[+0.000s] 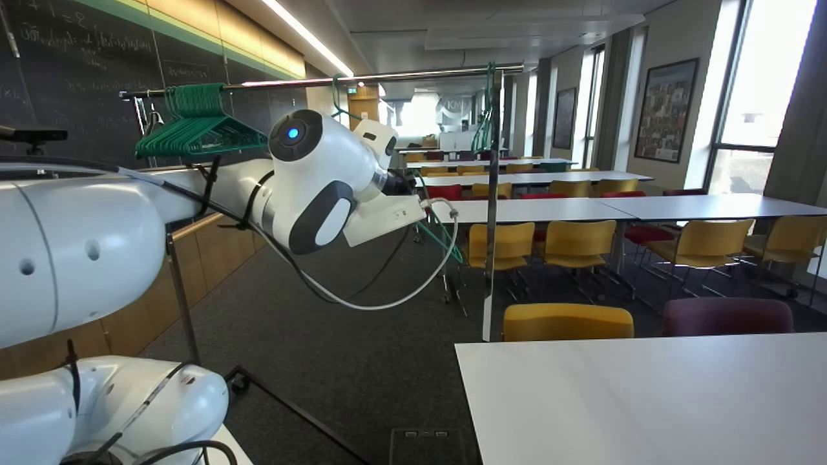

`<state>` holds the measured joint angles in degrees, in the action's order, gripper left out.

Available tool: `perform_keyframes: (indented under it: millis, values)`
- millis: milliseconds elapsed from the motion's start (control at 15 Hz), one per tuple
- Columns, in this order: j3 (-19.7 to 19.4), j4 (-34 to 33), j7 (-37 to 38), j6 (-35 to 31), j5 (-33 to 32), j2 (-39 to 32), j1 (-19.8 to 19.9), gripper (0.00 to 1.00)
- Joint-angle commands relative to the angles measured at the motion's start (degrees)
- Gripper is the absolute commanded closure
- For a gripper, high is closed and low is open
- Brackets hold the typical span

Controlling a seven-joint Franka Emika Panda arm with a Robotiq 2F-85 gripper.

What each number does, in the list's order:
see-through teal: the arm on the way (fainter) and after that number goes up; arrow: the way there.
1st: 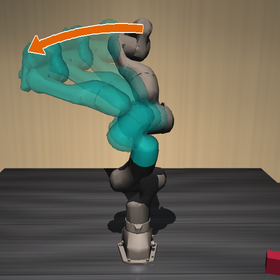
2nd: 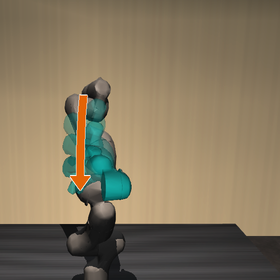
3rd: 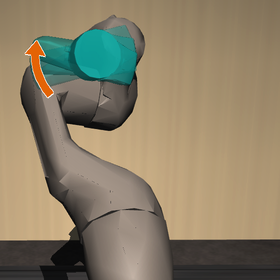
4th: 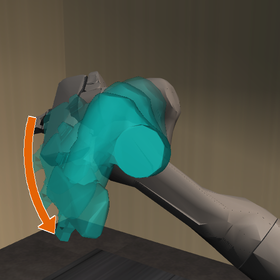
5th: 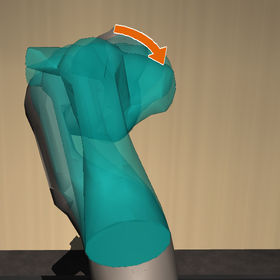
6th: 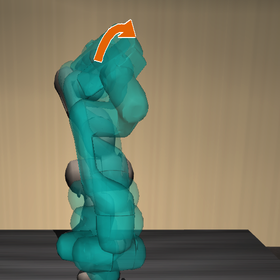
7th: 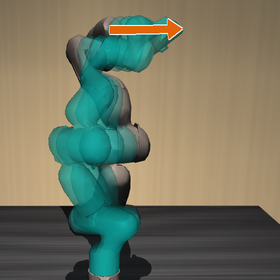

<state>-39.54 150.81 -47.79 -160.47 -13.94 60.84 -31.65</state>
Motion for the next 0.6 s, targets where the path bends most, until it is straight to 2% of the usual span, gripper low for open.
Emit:
perform_keyframes:
  millis: [0,133,200,533]
  values:
    - [3.9,0.9,-0.1,7.8,5.2,1.4,5.9,0.98]
    - [5.6,0.2,-2.0,11.6,4.7,-0.4,9.7,0.98]
    - [5.9,0.0,-5.1,11.6,2.3,-1.4,11.6,0.98]
    - [5.4,-4.1,-17.4,12.0,0.0,-7.6,16.2,0.98]
